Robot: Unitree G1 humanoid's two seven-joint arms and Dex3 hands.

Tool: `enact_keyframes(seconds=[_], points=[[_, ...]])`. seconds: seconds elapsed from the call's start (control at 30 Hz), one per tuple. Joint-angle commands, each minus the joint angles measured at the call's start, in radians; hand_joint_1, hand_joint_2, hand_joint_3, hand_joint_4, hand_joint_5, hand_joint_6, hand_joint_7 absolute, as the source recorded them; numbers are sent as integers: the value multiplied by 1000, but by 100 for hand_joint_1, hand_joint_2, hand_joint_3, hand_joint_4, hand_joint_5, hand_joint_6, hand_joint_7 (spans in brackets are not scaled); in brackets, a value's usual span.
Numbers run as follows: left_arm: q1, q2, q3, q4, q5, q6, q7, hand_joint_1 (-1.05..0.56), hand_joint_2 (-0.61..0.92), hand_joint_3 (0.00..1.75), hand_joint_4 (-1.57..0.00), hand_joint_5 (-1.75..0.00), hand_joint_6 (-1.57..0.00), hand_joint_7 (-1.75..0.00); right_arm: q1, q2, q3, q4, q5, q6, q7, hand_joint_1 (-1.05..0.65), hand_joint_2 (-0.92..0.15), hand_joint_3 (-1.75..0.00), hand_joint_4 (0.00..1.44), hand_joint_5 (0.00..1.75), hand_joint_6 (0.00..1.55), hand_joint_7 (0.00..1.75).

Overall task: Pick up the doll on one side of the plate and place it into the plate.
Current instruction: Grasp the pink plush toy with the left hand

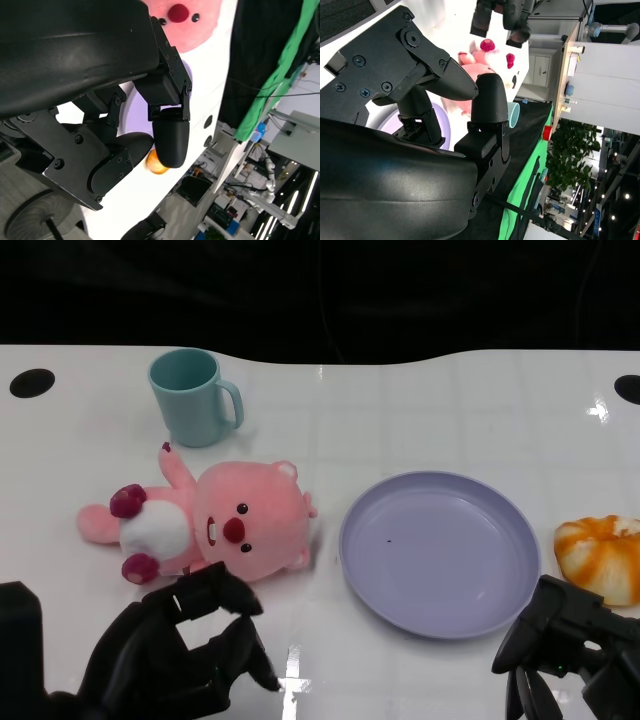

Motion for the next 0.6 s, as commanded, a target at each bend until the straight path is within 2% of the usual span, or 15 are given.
enact_keyframes(seconds=[0.03,0.07,0.17,0.23,0.3,0.47,0.6], points=[[-2,7,13,-26,7,-34,1,-28,55,90,-76,-120,-85,-64,-1,-5,-3,13,10,-14,2,-18,-42,-145,70,175,57,158],[-1,8,13,-35,14,-40,6,-28,57,86,-75,-119,-85,-61,-1,-4,-2,13,8,-15,1,-18,-42,-145,70,175,57,158],[-4,14,20,-57,29,-65,9,-32,75,49,-61,-103,-75,-36,0,-1,1,8,3,-8,-5,-19,-42,-145,69,175,57,158],[-9,23,20,-68,51,-90,7,-33,81,36,-58,-99,-75,-27,1,0,3,1,0,-1,-10,-18,-42,-145,69,175,57,158],[-18,45,18,-76,91,-133,-11,-40,85,24,-45,-92,-67,-16,3,1,5,-1,-3,-1,-14,-17,-42,-146,70,175,57,158],[-33,116,6,-75,195,-245,-61,-50,88,10,-18,-87,-51,-3,1,-2,6,3,-6,-18,-15,-17,-41,-147,71,175,57,157],[-60,171,-5,-55,314,-360,-79,-55,89,4,-10,-80,-43,0,-9,-5,-3,13,-3,-24,-14,-16,-42,-147,71,175,58,157]])
